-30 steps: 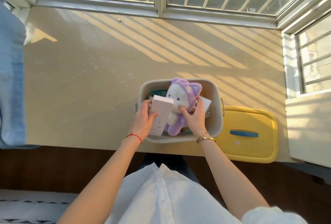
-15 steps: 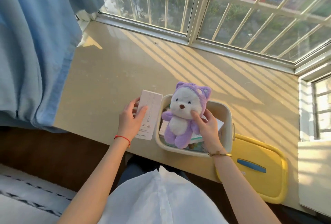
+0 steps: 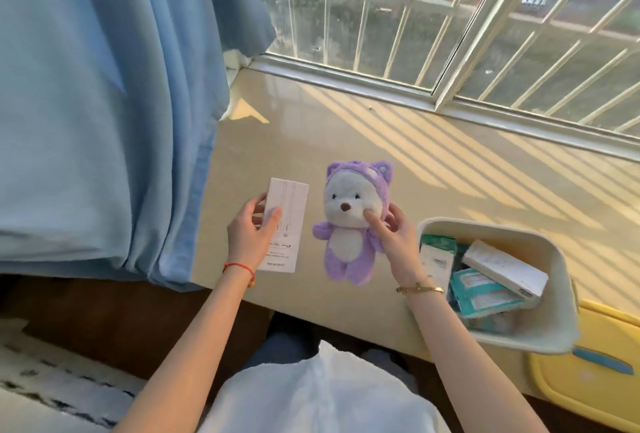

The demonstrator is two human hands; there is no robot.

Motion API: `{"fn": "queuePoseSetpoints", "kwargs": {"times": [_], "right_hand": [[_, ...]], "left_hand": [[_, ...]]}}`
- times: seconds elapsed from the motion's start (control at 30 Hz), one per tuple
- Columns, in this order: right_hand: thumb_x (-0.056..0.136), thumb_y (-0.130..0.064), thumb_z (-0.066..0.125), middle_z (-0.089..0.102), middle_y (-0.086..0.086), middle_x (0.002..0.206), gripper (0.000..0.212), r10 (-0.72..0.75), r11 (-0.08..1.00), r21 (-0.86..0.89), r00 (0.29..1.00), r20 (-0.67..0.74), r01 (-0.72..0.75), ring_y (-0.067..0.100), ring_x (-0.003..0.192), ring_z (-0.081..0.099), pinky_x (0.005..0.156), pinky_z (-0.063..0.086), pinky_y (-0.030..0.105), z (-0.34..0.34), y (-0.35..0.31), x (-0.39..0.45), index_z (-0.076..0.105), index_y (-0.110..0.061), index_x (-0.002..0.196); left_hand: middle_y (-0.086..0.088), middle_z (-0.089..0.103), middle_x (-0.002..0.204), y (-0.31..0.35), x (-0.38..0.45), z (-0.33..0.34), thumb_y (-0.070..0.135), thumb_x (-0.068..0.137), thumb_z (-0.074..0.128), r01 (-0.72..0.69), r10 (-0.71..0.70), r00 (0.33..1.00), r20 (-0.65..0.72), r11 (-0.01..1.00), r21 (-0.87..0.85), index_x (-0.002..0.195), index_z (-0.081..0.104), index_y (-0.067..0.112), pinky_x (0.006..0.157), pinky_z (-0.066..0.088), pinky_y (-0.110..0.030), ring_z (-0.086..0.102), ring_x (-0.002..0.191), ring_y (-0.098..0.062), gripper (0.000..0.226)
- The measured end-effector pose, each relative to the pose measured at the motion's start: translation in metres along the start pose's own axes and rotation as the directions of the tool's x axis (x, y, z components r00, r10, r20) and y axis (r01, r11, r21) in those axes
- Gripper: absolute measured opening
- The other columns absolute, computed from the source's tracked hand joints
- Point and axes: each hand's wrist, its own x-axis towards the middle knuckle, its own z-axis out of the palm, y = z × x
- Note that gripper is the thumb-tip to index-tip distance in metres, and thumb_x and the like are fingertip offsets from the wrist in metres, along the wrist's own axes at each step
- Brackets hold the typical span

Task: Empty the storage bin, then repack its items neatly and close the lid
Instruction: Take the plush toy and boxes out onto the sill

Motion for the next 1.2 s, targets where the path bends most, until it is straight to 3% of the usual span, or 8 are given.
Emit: {"fn": "queuePoseSetpoints", "kwargs": {"times": [0.17, 0.3, 0.57, 0.77, 1.07, 1.2], "right_hand": [[0.083, -0.028, 0.075, 0.072, 0.005, 0.104, 0.043, 0.075, 0.997, 0.033, 0.993, -0.092, -0.072, 0.007, 0.083, 0.068, 0.068, 0.052, 0.019, 0.083, 0.013, 0.040, 0.060, -0.014, 0.121], [0.083, -0.030, 0.075, 0.071, -0.001, 0.095, 0.042, 0.107, 0.994, 0.026, 0.987, -0.121, -0.105, 0.004, 0.080, 0.068, 0.066, 0.051, 0.016, 0.122, 0.025, 0.081, 0.060, -0.015, 0.119], [0.081, -0.035, 0.075, 0.073, -0.006, 0.093, 0.039, 0.164, 0.986, 0.013, 0.972, -0.168, -0.164, 0.004, 0.081, 0.069, 0.063, 0.051, 0.015, 0.157, 0.071, 0.176, 0.064, -0.015, 0.112], [0.080, -0.036, 0.076, 0.072, 0.004, 0.107, 0.047, 0.189, 0.980, -0.022, 0.967, -0.168, -0.196, 0.010, 0.091, 0.070, 0.070, 0.053, 0.020, 0.168, 0.114, 0.220, 0.061, -0.015, 0.119], [0.081, -0.049, 0.070, 0.071, -0.008, 0.100, 0.046, 0.092, 0.934, -0.318, 0.970, -0.225, -0.162, 0.002, 0.083, 0.067, 0.070, 0.053, 0.019, 0.173, 0.134, 0.228, 0.060, -0.025, 0.118], [0.082, -0.050, 0.068, 0.069, -0.004, 0.103, 0.048, 0.027, 0.880, -0.450, 0.962, -0.271, -0.152, 0.012, 0.090, 0.065, 0.077, 0.057, 0.031, 0.171, 0.130, 0.222, 0.059, -0.022, 0.121]], "left_hand": [[0.006, 0.066, 0.100, -0.030, 0.072, -0.043, 0.037, 0.089, 0.060, 0.027, -0.028, 0.998, 0.055, 0.999, 0.019, 0.127, 0.054, 0.024, 0.052, 0.048, -0.011, 0.063, 0.077, 0.002, 0.041], [0.001, 0.067, 0.106, -0.055, 0.135, -0.049, 0.032, 0.089, 0.061, 0.057, -0.061, 0.994, 0.086, 0.997, 0.043, 0.127, 0.055, 0.019, 0.073, 0.054, -0.028, 0.064, 0.084, -0.011, 0.041], [0.000, 0.067, 0.109, -0.122, 0.247, -0.014, 0.030, 0.088, 0.063, 0.109, -0.123, 0.985, 0.123, 0.987, 0.114, 0.125, 0.056, 0.020, 0.073, 0.048, -0.024, 0.062, 0.084, -0.012, 0.040], [-0.001, 0.067, 0.112, -0.166, 0.293, 0.010, 0.031, 0.087, 0.063, 0.135, -0.159, 0.978, 0.134, 0.976, 0.171, 0.126, 0.056, 0.018, 0.077, 0.045, -0.024, 0.060, 0.086, -0.013, 0.042], [-0.004, 0.066, 0.116, -0.186, 0.312, 0.017, 0.032, 0.089, 0.061, 0.113, -0.153, 0.970, 0.190, 0.972, 0.205, 0.128, 0.054, 0.015, 0.085, 0.050, -0.029, 0.063, 0.100, -0.018, 0.043], [-0.007, 0.064, 0.121, -0.183, 0.311, 0.014, 0.033, 0.092, 0.056, 0.074, -0.147, 0.955, 0.259, 0.959, 0.275, 0.134, 0.049, 0.013, 0.090, 0.050, -0.038, 0.061, 0.106, -0.023, 0.046]]}}
